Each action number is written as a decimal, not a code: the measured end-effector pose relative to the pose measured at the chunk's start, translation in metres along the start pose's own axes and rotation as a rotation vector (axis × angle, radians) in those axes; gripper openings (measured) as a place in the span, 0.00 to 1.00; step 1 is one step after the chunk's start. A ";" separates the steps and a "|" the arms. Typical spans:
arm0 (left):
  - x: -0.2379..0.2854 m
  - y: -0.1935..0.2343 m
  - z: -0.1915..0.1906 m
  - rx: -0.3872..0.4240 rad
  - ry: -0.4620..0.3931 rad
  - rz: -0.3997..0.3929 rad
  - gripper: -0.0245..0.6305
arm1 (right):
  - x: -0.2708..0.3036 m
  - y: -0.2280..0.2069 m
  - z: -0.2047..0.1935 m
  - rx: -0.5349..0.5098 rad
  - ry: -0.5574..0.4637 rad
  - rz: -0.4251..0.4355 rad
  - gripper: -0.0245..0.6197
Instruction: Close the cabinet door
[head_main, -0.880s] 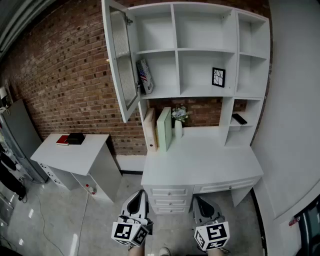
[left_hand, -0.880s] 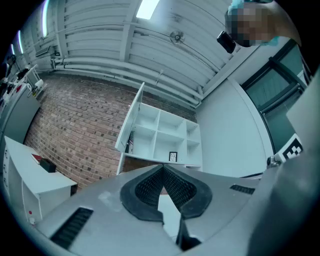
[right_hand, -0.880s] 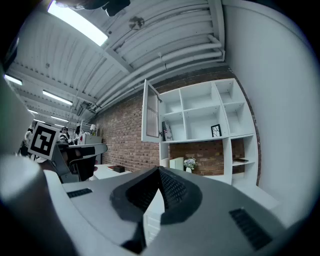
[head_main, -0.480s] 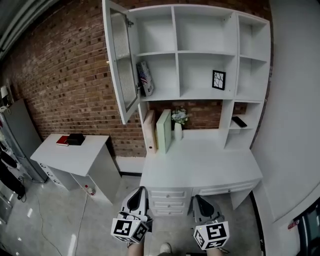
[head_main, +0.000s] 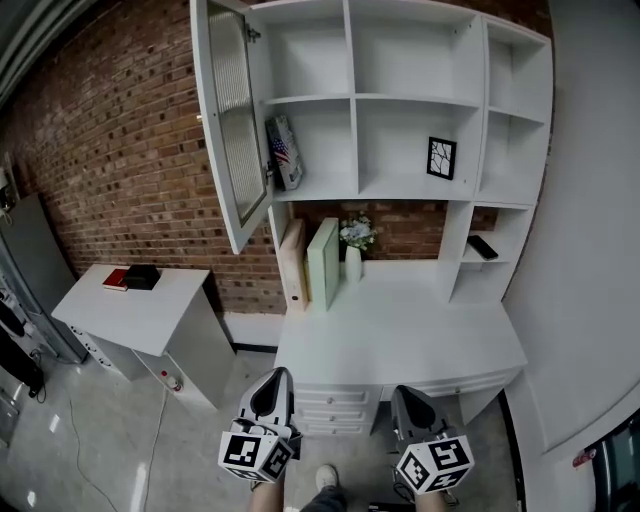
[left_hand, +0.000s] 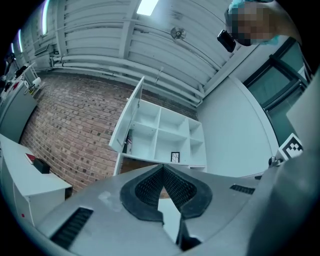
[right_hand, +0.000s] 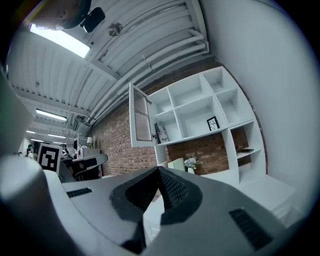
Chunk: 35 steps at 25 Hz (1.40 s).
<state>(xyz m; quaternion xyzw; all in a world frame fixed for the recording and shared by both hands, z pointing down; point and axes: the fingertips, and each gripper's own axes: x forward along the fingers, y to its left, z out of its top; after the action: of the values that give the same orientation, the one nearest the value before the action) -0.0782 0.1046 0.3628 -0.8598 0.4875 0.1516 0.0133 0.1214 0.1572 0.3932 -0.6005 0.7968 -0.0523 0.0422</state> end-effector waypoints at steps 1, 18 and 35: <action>0.007 0.007 -0.004 -0.003 0.003 0.005 0.05 | 0.009 -0.003 -0.001 0.000 0.007 0.003 0.04; 0.210 0.186 -0.050 -0.038 -0.020 0.070 0.05 | 0.280 -0.046 -0.006 -0.139 0.081 -0.042 0.04; 0.269 0.240 -0.057 -0.042 -0.104 0.038 0.05 | 0.356 -0.052 -0.019 -0.142 0.083 -0.070 0.04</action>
<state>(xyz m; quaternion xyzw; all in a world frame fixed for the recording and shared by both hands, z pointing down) -0.1379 -0.2555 0.3736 -0.8415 0.4990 0.2063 0.0174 0.0703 -0.1989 0.4178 -0.6269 0.7780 -0.0222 -0.0353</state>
